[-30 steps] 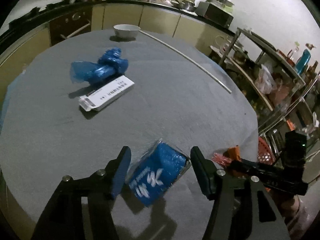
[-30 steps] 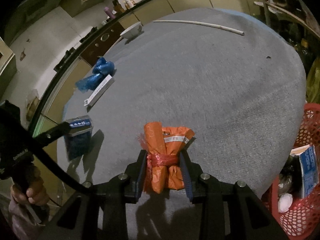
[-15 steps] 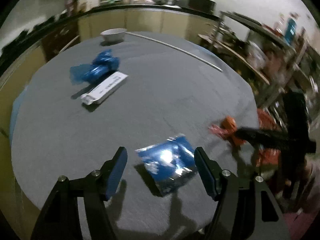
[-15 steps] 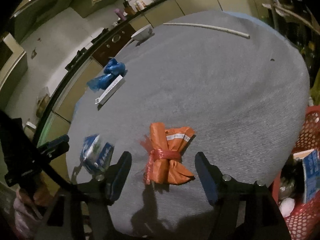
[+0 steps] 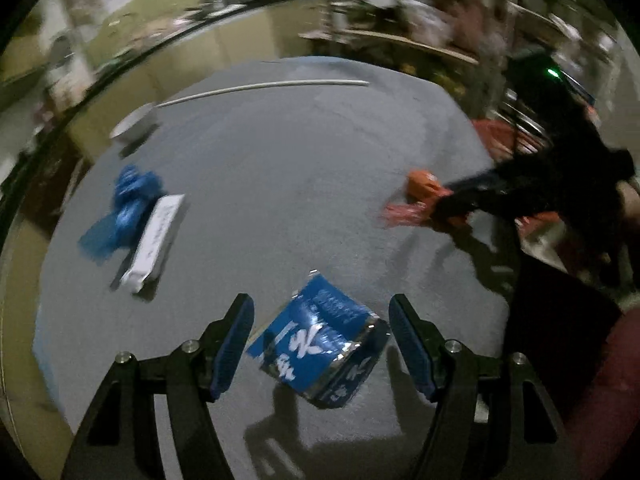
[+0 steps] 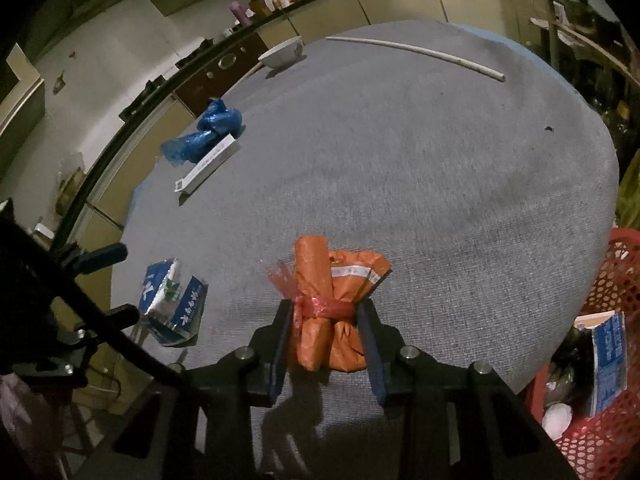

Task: Collect trash
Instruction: 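Lift and hold the orange bag and blue box above the table with both tools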

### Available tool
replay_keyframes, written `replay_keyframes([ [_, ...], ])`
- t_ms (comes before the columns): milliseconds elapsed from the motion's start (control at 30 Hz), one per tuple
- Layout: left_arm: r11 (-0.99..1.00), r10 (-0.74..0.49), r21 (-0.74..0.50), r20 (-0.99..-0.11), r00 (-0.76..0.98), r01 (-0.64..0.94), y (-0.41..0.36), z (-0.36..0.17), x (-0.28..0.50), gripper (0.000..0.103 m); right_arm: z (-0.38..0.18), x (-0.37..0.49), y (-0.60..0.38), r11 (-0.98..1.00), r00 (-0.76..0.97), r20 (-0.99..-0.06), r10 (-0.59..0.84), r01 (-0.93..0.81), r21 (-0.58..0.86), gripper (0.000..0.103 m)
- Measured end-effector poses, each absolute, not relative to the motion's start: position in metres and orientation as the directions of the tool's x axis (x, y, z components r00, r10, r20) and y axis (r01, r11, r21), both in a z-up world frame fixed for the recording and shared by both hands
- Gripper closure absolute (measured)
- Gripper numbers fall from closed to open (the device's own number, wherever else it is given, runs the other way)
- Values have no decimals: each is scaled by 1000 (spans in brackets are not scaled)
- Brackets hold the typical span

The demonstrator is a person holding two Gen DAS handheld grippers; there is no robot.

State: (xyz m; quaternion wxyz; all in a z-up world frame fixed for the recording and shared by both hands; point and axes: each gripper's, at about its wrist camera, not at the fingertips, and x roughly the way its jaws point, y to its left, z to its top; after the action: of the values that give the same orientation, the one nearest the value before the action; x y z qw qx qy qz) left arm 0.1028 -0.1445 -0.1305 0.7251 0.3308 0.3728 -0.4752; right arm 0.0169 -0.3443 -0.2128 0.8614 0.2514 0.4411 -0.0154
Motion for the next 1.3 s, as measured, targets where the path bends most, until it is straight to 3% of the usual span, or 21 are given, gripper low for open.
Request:
replay_keyframes([
  [167,227,-431,106,-881,198,968,-155,-133,115,32,-213,18,-344,877,603,-773,199,244,415,67],
  [400,153,-440,-40,-898,32,987,-153,-143,123,32,-213,23,-344,876,587,-783,205,248,415,67],
  [867,272,-458,-82,-887,54,959,-131,-154,142,32,-213,32,-340,888,569,-800,192,246,388,67],
  [1100,358,-407,-67,-909,91,931,-129,-170,154,32,-213,32,-339,890,568,-802,186,249,383,67],
  [1300,451,-445,-90,-885,137,888,-121,-160,159,32,-213,33,-338,893,560,-809,181,252,374,67],
])
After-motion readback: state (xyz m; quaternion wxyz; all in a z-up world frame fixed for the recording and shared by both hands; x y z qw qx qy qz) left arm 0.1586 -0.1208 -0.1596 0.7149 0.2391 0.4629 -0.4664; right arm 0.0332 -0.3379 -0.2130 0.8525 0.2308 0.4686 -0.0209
